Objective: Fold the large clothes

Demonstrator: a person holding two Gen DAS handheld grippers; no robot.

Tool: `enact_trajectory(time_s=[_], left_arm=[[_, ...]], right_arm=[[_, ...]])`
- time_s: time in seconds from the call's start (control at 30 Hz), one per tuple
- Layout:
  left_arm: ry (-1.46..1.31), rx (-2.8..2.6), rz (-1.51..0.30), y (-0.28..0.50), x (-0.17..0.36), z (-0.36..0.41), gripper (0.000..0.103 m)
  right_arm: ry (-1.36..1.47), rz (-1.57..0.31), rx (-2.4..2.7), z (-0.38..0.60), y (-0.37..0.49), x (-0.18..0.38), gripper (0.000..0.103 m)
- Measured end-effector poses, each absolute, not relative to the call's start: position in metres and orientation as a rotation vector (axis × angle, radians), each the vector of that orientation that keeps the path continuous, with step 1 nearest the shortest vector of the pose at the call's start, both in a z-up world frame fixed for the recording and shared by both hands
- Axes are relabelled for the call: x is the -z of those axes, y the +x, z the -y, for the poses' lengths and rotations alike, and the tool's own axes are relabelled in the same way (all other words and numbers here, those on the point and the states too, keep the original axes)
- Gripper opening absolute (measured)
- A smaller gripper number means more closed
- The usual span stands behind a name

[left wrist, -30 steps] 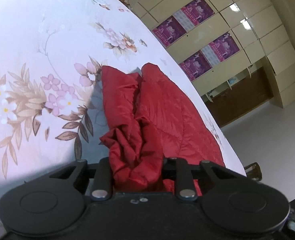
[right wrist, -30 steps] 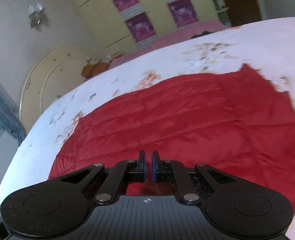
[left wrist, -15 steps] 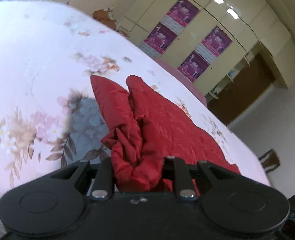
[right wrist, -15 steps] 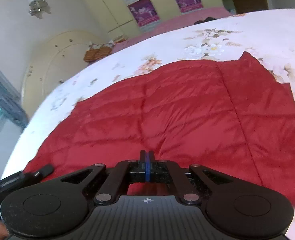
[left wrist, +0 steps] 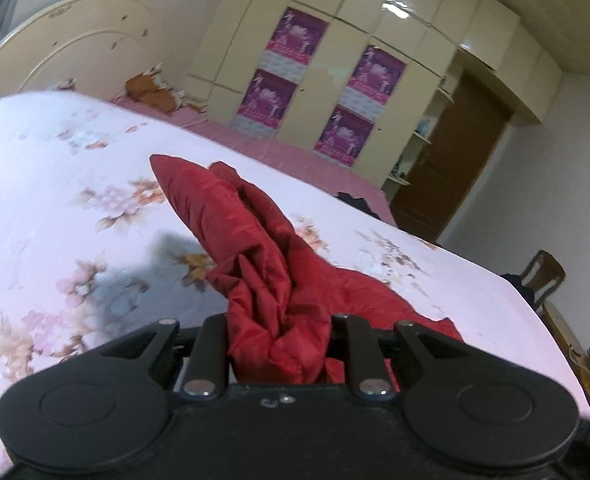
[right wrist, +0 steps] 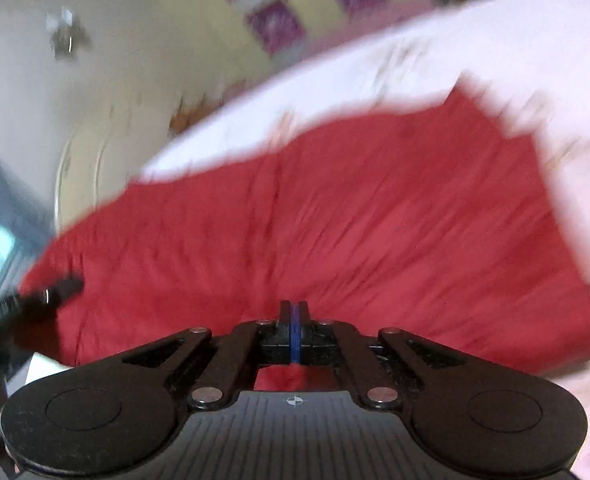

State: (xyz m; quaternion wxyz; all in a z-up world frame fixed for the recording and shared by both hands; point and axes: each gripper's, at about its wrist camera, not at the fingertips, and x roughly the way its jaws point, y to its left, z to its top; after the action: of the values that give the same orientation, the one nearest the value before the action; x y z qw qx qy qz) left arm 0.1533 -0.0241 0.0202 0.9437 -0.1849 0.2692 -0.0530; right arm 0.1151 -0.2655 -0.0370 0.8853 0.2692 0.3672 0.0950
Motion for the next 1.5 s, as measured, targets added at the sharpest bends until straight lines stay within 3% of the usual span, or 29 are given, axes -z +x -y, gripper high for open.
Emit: enact_trajectory(time_s=[0.2,0.5,0.8,0.9,1.0,1.07,1.1,1.13,1.17,1.2,1.23,1.3,1.33,1.4,1.5], left_arm=[[-0.308,0.185,-0.526,0.157,-0.039,0.066,0.019],[-0.237,0.342,-0.543,0.172,-0.043,0.142,0.019],[-0.115,0.462,-0.714,0.195,-0.003,0.226,0.019],[-0.096,0.484,-0.794,0.203,0.014,0.245,0.024],[-0.105,0.524,-0.861,0.209,0.028,0.254,0.046],[-0.161,0.604,-0.878,0.209,0.031,0.257,0.096],[-0.196,0.639,-0.875,0.207,0.029,0.257,0.098],[-0.234,0.672,-0.869,0.202,0.027,0.256,0.094],[-0.279,0.694,-0.851,0.197,0.022,0.251,0.082],[-0.334,0.711,-0.828,0.194,0.017,0.241,0.072],[-0.386,0.71,-0.801,0.191,0.011,0.228,0.054],[-0.458,0.64,-0.73,0.192,0.001,0.198,0.051],[-0.467,0.586,-0.697,0.197,-0.002,0.183,0.05],[-0.455,0.477,-0.676,0.209,-0.001,0.155,0.049],[-0.484,0.392,-0.706,0.237,0.017,0.124,0.047]], right_arm=[[0.662,-0.702,0.015,0.359,0.103,0.032,0.0],[0.642,-0.689,-0.045,0.382,0.093,0.028,0.0],[0.698,-0.648,-0.024,0.428,0.079,0.023,0.0],[0.714,-0.624,-0.006,0.447,0.074,0.019,0.0],[0.765,-0.605,0.01,0.465,0.07,0.02,0.0],[0.792,-0.603,0.008,0.475,0.069,0.021,0.0],[0.802,-0.606,0.01,0.478,0.07,0.022,0.0],[0.811,-0.606,0.012,0.481,0.071,0.021,0.002],[0.816,-0.604,0.009,0.482,0.073,0.019,0.012],[0.82,-0.592,-0.007,0.483,0.074,0.016,0.059],[0.813,-0.559,-0.015,0.482,0.074,0.012,0.085],[0.789,-0.528,-0.096,0.477,0.081,0.003,0.082],[0.791,-0.535,-0.138,0.474,0.089,0.002,0.072],[0.791,-0.565,-0.197,0.465,0.108,0.001,0.064],[0.77,-0.626,-0.247,0.443,0.141,0.011,0.064]])
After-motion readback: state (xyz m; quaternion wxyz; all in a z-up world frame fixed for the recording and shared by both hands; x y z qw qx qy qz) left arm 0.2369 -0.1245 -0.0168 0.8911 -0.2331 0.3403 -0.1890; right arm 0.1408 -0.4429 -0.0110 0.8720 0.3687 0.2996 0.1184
